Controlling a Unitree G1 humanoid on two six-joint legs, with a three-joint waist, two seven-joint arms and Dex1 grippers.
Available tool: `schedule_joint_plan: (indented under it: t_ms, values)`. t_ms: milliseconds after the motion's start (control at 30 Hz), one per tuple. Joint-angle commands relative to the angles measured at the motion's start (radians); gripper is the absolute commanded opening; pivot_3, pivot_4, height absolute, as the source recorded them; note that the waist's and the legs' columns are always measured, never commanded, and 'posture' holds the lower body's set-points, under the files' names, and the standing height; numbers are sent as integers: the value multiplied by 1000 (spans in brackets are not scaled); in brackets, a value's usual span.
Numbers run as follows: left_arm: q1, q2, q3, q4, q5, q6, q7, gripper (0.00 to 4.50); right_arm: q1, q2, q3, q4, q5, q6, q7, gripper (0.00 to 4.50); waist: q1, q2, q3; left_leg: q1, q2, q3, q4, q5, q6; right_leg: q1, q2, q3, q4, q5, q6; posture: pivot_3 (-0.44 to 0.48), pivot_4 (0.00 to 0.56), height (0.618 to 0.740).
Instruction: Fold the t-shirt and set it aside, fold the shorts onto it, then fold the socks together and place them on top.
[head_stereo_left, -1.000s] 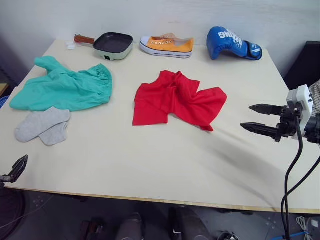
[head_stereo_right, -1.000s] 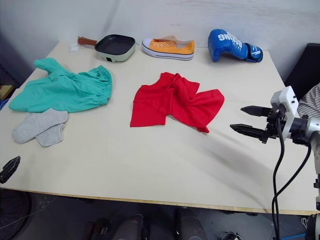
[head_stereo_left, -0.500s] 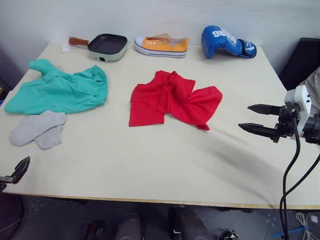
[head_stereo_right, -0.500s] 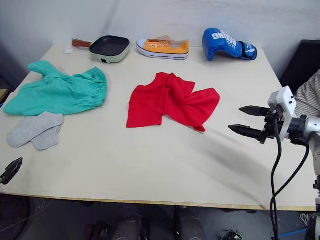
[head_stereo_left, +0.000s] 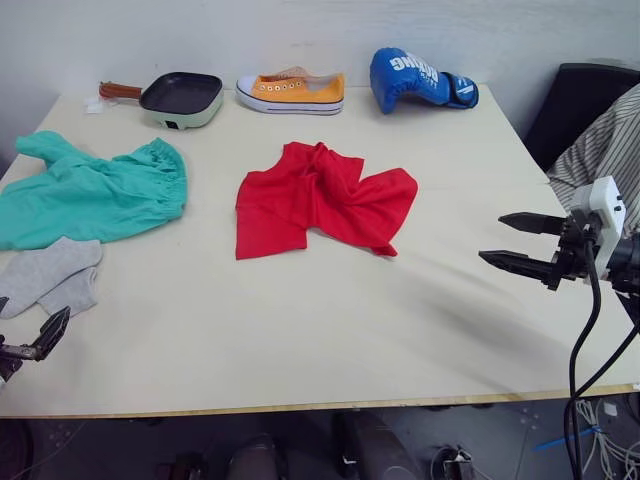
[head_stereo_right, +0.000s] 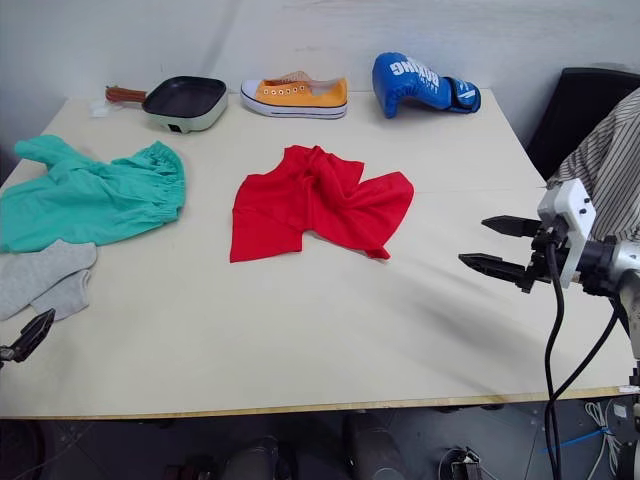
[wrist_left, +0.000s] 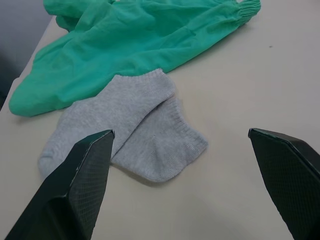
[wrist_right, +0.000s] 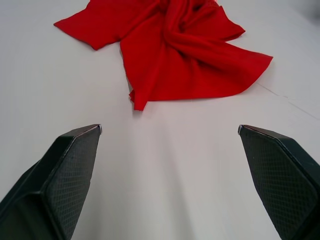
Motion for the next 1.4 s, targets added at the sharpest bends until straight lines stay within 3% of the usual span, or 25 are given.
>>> schedule_joint_plan:
  t_ms: [33,167,233,400,533,833,933,1267,1333,1400]
  values:
    - [-42,42,-43,-80,-47,47,-32,4500,-1,-2,-28,-74,16,-2,-17,4482,1,0,0,0,0,0,0,0,0,0,0,0,0,0,0,0,150,740]
    - [-83,99,-158,-150,-59,73,-114,4500,-15,11,0,-139,30,48,-46,4482,0,-1,0,0,0,-1,0,0,0,0,0,0,0,0,0,0,150,740]
    - [-127,150,-267,-162,-35,72,-174,4500,-11,29,36,-197,19,43,-58,4482,-2,-1,0,0,0,-1,0,0,0,0,0,0,0,0,0,0,150,740]
    - [-381,222,-590,-55,99,-15,-276,4500,-3,80,176,-253,-107,-52,-92,4482,-1,0,0,0,-1,-2,-1,2,-2,0,0,-1,0,0,0,0,150,740]
    - [-744,131,-884,268,315,-183,-326,4500,-73,160,351,-156,-314,-199,-164,4482,4,0,-1,0,-2,-1,0,3,-2,0,0,-2,-1,0,1,0,150,740]
    - [-1081,-12,-1061,816,527,-500,-320,4500,-230,327,435,58,-455,-223,-288,4482,-3,0,-1,-1,0,4,-1,4,-4,-4,2,0,3,0,0,0,150,740]
    - [-1132,-35,-1080,918,551,-550,-339,3912,-240,368,422,82,-448,-199,-306,3599,-2,0,-1,0,-1,4,1,4,-4,-3,1,0,6,0,0,0,150,740]
    - [-1187,-41,-1079,1068,577,-617,-356,767,-232,425,429,122,-475,-157,-340,69,-4,0,-1,0,-1,3,11,4,-4,-3,0,0,14,0,0,0,150,740]
    - [-1177,-30,-1075,1061,573,-619,-373,116,-234,420,428,134,-480,-171,-340,0,-4,0,-1,0,0,3,11,4,-4,-3,0,0,14,0,0,0,150,740]
    - [-1158,-11,-1070,1038,563,-614,-406,40,-235,412,426,146,-486,-197,-334,0,-6,0,-1,0,0,3,11,4,-4,-3,0,0,14,0,0,0,150,740]
